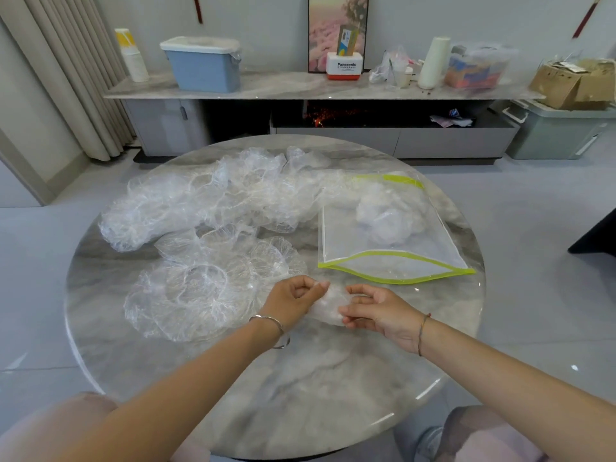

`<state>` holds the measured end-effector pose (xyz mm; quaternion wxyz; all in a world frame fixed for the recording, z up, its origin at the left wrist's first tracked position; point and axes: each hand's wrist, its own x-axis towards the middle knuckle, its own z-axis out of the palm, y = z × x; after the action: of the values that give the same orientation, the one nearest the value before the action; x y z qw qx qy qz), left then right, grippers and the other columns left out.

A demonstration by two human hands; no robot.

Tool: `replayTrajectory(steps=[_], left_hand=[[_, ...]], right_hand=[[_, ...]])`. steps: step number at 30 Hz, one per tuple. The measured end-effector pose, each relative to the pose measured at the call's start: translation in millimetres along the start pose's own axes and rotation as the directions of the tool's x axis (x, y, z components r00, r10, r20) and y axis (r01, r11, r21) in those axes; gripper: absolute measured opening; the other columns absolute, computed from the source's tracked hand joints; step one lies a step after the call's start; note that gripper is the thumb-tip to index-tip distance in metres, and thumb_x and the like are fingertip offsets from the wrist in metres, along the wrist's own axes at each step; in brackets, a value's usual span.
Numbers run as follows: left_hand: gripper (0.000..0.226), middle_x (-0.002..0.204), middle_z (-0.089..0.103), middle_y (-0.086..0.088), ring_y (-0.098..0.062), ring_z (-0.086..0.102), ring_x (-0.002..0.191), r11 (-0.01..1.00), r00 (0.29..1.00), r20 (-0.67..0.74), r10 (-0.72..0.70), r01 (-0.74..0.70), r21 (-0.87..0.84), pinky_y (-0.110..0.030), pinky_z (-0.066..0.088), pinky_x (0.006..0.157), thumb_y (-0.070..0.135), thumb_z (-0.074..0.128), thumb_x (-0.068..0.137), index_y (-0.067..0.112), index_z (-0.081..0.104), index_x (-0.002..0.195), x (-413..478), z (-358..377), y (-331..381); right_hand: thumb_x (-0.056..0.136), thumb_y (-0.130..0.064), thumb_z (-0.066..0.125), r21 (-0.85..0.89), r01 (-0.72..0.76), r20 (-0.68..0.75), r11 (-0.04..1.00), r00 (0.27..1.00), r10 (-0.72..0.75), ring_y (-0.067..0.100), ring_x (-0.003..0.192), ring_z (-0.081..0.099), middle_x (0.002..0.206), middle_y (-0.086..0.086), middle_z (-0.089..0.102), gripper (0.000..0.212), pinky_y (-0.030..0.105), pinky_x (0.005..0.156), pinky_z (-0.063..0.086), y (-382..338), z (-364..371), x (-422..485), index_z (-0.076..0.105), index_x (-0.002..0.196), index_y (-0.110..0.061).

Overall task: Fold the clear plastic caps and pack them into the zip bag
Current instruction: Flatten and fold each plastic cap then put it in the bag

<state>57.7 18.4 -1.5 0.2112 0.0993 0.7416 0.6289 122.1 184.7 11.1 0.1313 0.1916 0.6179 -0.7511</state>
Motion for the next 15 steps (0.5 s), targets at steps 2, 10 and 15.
replayTrajectory(steps=[2,10,15], left_hand=[[0.027,0.058,0.054,0.005,-0.002,0.047,0.051,1.0,1.0,-0.007,-0.014,0.014,-0.016,-0.014,0.043,0.058,0.029,0.064,0.088,0.016,0.059,0.064,5.2,5.3,4.2],[0.044,0.13,0.051,0.006,-0.01,0.046,0.116,0.765,0.918,0.049,0.394,-0.357,0.536,-0.012,0.031,0.094,0.029,0.058,0.091,0.019,0.047,0.133,42.8,15.9,8.1],[0.068,0.157,0.013,0.004,-0.02,0.012,0.143,0.358,0.906,0.268,0.328,-0.382,0.852,-0.031,0.008,0.114,0.04,0.052,0.092,0.028,0.015,0.149,74.6,30.7,-2.3]], right_hand=[[0.08,0.013,0.063,0.013,0.065,-0.03,0.998,0.997,-0.065,0.015,0.062,0.068,0.074,0.009,0.065,0.024,0.02,0.063,0.056,-3.2,-8.4,-0.4,0.06,0.096,-0.003],[0.082,0.006,0.063,-0.787,0.372,-0.054,0.493,0.754,-0.655,0.004,0.099,0.06,0.107,0.003,0.063,0.028,0.013,0.09,0.044,13.2,-64.2,7.2,0.065,0.103,-0.013],[0.094,-0.025,0.051,-0.92,0.212,-0.005,0.329,0.834,-0.551,0.019,0.13,0.041,0.14,0.004,0.045,0.048,0.017,0.106,0.026,24.9,-77.7,22.7,0.041,0.139,-0.011]])
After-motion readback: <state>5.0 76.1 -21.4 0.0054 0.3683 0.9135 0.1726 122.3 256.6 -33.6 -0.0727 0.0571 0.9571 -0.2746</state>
